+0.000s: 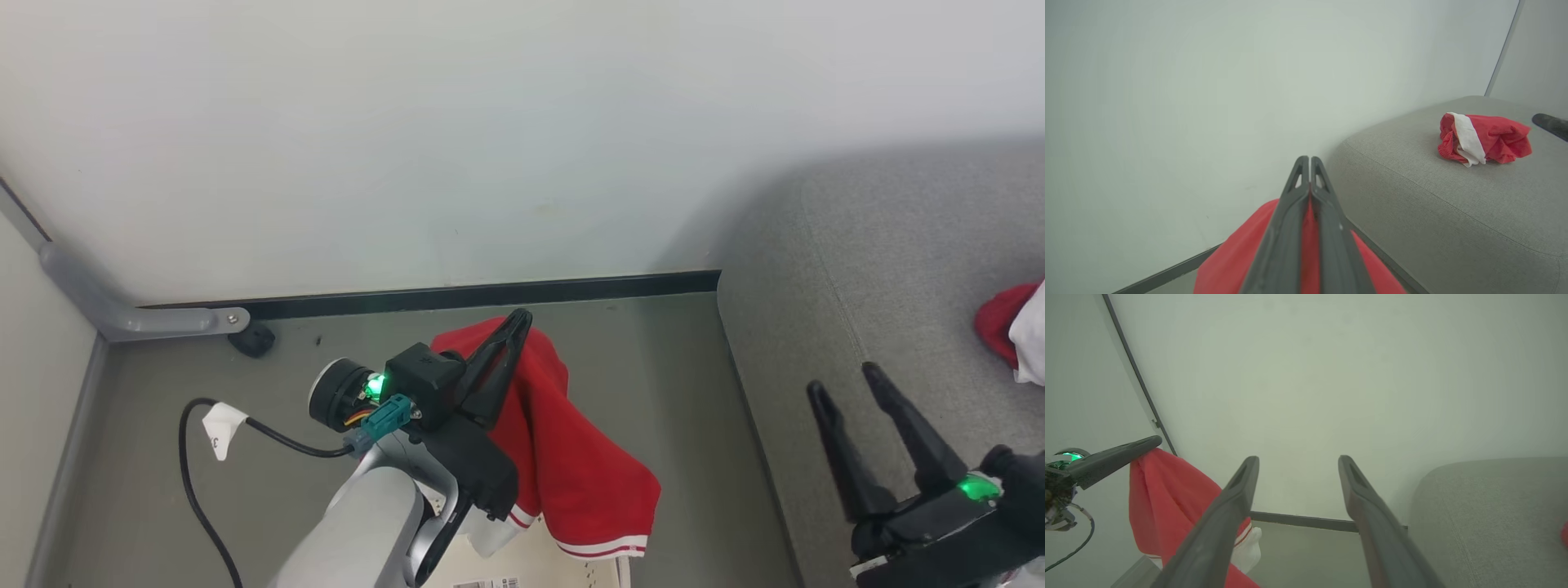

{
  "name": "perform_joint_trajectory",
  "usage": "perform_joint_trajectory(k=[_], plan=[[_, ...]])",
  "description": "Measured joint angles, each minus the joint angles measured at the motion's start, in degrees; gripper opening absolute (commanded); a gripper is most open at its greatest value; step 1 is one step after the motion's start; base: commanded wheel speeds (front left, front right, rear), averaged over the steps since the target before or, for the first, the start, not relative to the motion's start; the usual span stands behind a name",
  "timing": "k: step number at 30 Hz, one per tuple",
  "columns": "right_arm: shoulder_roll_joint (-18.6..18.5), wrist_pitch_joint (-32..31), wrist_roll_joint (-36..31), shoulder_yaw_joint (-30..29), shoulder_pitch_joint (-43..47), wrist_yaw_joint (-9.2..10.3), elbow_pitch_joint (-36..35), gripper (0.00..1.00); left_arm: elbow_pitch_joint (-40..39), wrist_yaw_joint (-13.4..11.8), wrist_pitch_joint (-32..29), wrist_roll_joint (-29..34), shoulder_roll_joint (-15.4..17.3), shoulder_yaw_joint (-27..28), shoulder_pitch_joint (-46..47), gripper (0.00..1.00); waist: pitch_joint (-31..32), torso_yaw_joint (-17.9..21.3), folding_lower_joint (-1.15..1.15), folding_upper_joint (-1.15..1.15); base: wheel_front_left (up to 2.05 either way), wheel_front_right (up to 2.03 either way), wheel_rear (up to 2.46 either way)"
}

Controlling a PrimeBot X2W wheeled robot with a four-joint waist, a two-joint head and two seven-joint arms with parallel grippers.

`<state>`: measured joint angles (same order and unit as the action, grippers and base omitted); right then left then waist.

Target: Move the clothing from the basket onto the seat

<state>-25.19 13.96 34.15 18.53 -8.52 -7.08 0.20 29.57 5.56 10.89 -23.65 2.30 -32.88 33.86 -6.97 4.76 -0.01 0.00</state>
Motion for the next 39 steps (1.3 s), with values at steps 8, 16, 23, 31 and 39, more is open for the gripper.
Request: perform_joint_trajectory(k=[8,16,23,31,39], plan=[[-0.11,-2.47,-0.48,8.96,-3.76,0.0,0.13,1.0,-4.46,-0.35,-2.79,-0.59,0.02,-2.38,0.04,0.0,0.51,-2.31,0.01,0.0,0.0,0.0,0.0],[-0.2,-5.36,0.43,18.59,-10.56,0.0,1.74,1.0,-7.76,-1.23,-5.33,-1.89,0.05,-4.82,1.08,0.0,0.45,-5.13,0.01,0.01,0.0,0.0,0.0],[-0.42,-6.26,2.55,24.55,-14.04,0.0,2.04,1.0,-8.4,-2.13,-6.87,-2.86,0.08,-5.97,2.45,0.0,0.2,-7.29,0.01,0.01,0.0,0.0,0.0],[-0.52,-7.39,4.97,29.58,-18.94,0.0,7.06,1.0,-9.82,-3.12,-8.35,-4.1,0.1,-6.37,2.54,0.0,-0.13,-9.43,0.01,0.01,0.0,0.0,0.0],[1.08,-8.9,7.53,36.68,-23.31,0.0,13.12,1.0,-11.35,-3.83,-9.31,-4.99,0.08,-8.01,2.75,0.0,-0.01,-10.22,0.01,0.01,0.0,0.0,0.0]])
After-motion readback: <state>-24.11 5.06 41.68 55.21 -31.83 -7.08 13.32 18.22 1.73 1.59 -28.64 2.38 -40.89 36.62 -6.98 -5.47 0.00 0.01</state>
